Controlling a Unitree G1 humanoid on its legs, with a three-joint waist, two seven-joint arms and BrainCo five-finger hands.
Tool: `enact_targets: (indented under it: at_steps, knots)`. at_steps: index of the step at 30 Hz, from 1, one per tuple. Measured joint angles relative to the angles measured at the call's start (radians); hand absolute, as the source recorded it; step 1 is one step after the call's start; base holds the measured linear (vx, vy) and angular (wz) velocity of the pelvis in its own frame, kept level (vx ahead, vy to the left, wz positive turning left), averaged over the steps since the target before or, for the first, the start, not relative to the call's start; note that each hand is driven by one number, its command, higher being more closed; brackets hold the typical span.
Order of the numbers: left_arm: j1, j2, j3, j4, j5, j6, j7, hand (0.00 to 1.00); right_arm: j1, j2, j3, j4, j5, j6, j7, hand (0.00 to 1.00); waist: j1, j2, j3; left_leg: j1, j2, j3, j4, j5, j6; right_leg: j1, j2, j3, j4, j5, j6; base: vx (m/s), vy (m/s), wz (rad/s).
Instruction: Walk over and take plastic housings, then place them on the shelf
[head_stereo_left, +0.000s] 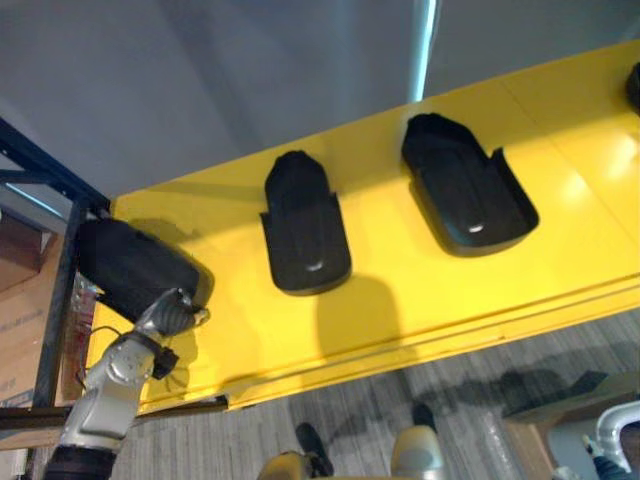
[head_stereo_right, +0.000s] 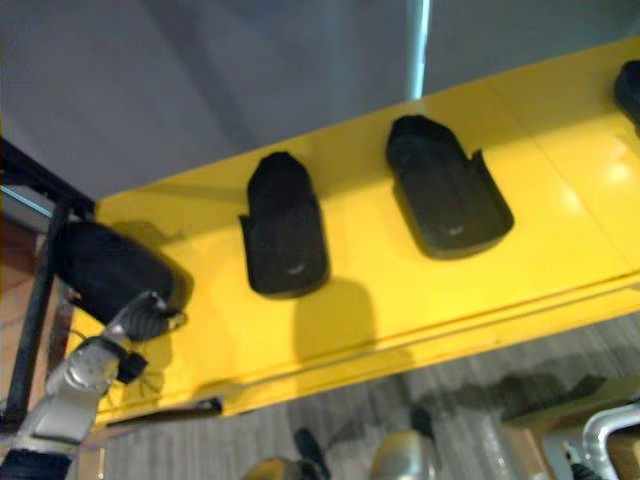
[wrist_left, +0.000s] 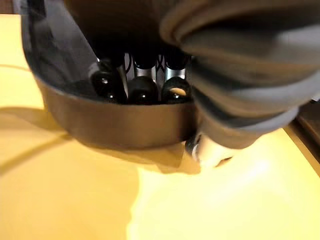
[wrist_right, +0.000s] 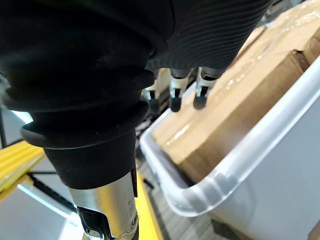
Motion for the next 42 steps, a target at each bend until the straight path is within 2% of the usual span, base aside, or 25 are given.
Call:
enact_targets:
  at_steps: [6, 8, 9, 11, 12, 16, 21, 25, 29, 34, 38, 41, 42]
  knots:
    - [-0.002, 0.06, 0.0, 0.0, 0.061, -0.125, 0.017, 1.0, -0.007, -0.025, 0.0, 0.019, 0.0, -0.001, 0.0, 0.0, -0.003, 0.021, 0.005, 0.004, -0.003, -0.002, 0.0, 0.001, 0.002, 0.001, -0.002, 0.0, 0.0, 0.0, 0.0, 0.0, 0.0, 0.0]
    - [-0.002, 0.077, 0.0, 0.002, 0.069, -0.152, 0.028, 1.0, -0.008, -0.035, 0.0, 0.038, 0.0, -0.002, 0.0, 0.0, -0.004, 0.026, 0.003, 0.007, -0.003, -0.001, -0.001, 0.001, 0.002, 0.002, -0.002, 0.001, 0.0, 0.0, 0.0, 0.0, -0.002, -0.02]
    - [-0.003, 0.1, 0.0, 0.006, 0.069, -0.184, 0.029, 1.0, -0.008, -0.042, 0.0, 0.052, 0.0, -0.002, 0.0, 0.0, -0.005, 0.029, 0.001, 0.014, -0.003, -0.001, -0.003, 0.001, 0.002, 0.006, -0.002, 0.003, -0.002, 0.0, 0.0, 0.0, -0.004, -0.04]
    - [-0.004, 0.116, 0.0, 0.009, 0.068, -0.211, 0.029, 1.0, -0.008, -0.047, 0.0, 0.055, 0.0, -0.002, 0.0, 0.0, -0.009, 0.032, -0.002, 0.018, -0.004, -0.002, -0.004, 0.001, 0.002, 0.012, -0.002, 0.003, -0.004, 0.0, 0.0, 0.0, -0.001, -0.02]
    - [-0.004, 0.132, -0.001, 0.019, 0.064, -0.247, 0.029, 1.0, -0.009, -0.047, 0.0, 0.056, 0.0, -0.002, 0.001, 0.0, -0.01, 0.033, -0.002, 0.018, -0.004, -0.002, -0.005, 0.001, 0.002, 0.011, -0.002, 0.003, -0.005, 0.0, 0.0, 0.0, 0.0, 0.0]
    - [-0.005, 0.147, -0.009, 0.051, 0.062, -0.309, 0.025, 1.0, -0.017, -0.056, 0.0, 0.085, 0.0, -0.003, 0.005, 0.0, -0.018, 0.033, -0.002, 0.019, -0.005, -0.002, -0.007, 0.002, 0.001, 0.011, -0.002, 0.003, -0.006, 0.0, 0.001, 0.0, 0.0, 0.0]
    - [-0.017, 0.211, -0.035, 0.061, 0.063, -0.313, 0.023, 1.0, -0.036, -0.059, 0.001, 0.098, 0.0, -0.004, 0.02, 0.0, -0.03, 0.033, -0.002, 0.024, -0.006, -0.002, -0.01, 0.002, 0.001, 0.012, -0.002, 0.007, -0.006, 0.0, 0.001, 0.0, -0.002, -0.02]
    - [-0.053, 0.213, -0.035, 0.067, 0.067, -0.321, 0.0, 1.0, -0.037, -0.062, 0.001, 0.106, 0.0, -0.004, 0.02, 0.0, -0.029, 0.033, -0.002, 0.032, -0.007, 0.004, -0.014, 0.002, 0.001, 0.014, -0.002, 0.016, -0.006, 0.001, 0.002, 0.0, 0.001, -0.06]
    - [-0.069, 0.251, -0.065, 0.071, 0.094, -0.378, -0.06, 1.0, -0.037, -0.064, 0.001, 0.114, 0.0, -0.004, 0.023, 0.0, -0.035, 0.034, -0.002, 0.033, -0.008, 0.008, -0.014, 0.002, 0.001, 0.011, -0.002, 0.021, -0.007, 0.002, 0.003, -0.01, -0.003, -0.02]
    - [-0.095, 0.298, -0.088, 0.07, 0.153, -0.416, -0.109, 1.0, -0.039, -0.064, 0.001, 0.114, 0.0, -0.003, 0.041, 0.0, -0.039, 0.035, -0.003, 0.032, -0.009, 0.008, -0.014, 0.002, 0.001, 0.011, -0.003, 0.021, -0.011, 0.003, 0.006, 0.0, 0.0, 0.0]
    - [-0.144, 0.369, -0.142, 0.054, 0.154, -0.469, -0.139, 1.0, -0.045, -0.075, 0.001, 0.114, 0.0, -0.003, 0.044, 0.0, -0.045, 0.041, -0.007, 0.032, -0.014, 0.005, -0.014, 0.002, 0.001, 0.013, -0.008, 0.022, -0.016, 0.007, 0.01, 0.0, 0.0, 0.0]
    - [-0.171, 0.392, -0.161, 0.032, 0.138, -0.487, -0.174, 1.0, -0.05, -0.087, 0.001, 0.114, 0.0, -0.002, 0.044, 0.0, -0.056, 0.049, -0.01, 0.032, -0.016, -0.001, -0.015, 0.002, 0.001, 0.014, -0.011, 0.023, -0.019, 0.008, 0.012, 0.0, 0.0, 0.0]
    - [-0.184, 0.409, -0.164, 0.022, 0.135, -0.493, -0.206, 1.0, -0.053, -0.091, 0.001, 0.114, 0.0, -0.001, 0.044, 0.0, -0.061, 0.053, -0.01, 0.032, -0.016, -0.009, -0.015, 0.002, 0.001, 0.015, -0.01, 0.023, -0.02, 0.009, 0.012, 0.0, 0.0, 0.0]
